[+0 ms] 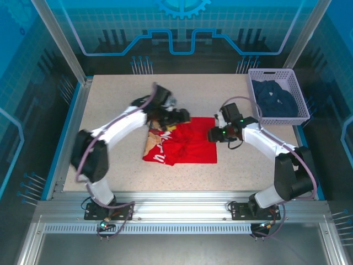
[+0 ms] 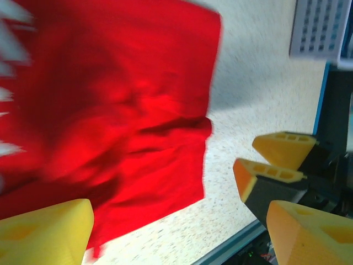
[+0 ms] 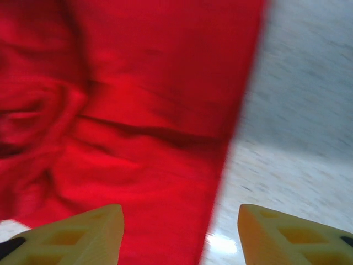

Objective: Fold the inside-out t-shirt

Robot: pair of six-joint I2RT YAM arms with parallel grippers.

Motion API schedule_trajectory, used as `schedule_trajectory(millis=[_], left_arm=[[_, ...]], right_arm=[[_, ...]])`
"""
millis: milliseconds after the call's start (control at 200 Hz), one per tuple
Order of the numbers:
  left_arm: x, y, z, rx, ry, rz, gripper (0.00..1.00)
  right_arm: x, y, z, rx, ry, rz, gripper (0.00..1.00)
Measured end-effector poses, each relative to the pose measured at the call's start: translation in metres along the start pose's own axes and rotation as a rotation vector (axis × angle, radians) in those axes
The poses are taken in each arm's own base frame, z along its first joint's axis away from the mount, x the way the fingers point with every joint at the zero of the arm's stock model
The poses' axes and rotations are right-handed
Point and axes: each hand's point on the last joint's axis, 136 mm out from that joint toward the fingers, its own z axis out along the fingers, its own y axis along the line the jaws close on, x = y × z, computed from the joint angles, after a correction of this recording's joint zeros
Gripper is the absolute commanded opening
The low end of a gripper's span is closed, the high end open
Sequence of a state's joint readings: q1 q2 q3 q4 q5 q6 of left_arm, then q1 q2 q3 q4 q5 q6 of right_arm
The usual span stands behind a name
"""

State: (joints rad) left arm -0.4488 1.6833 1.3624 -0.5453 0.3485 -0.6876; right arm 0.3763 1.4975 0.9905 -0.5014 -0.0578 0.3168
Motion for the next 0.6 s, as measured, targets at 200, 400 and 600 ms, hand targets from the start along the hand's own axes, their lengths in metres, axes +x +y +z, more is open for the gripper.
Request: schedule_trajectory(millis=[200,400,600], left_arm=[[0.023,0.060,-0.043,-0.031,-0.075,-0.044,0.88],[0.060,0.099,-0.007,-0.077,0.050,-0.100,0.87],[0.068,0.083,0.017,-0.011,0.060,-0.053,0.77]], right_arm=[[-0.039,0.080,0.021,-0.118,-0.082,-0.176,0.76],[-0.062,0.123,0.050,-0.140,-0.106,-0.254,0.79],[-0.069,0.121,0.074,-0.093,-0.086,-0.218,0.62]])
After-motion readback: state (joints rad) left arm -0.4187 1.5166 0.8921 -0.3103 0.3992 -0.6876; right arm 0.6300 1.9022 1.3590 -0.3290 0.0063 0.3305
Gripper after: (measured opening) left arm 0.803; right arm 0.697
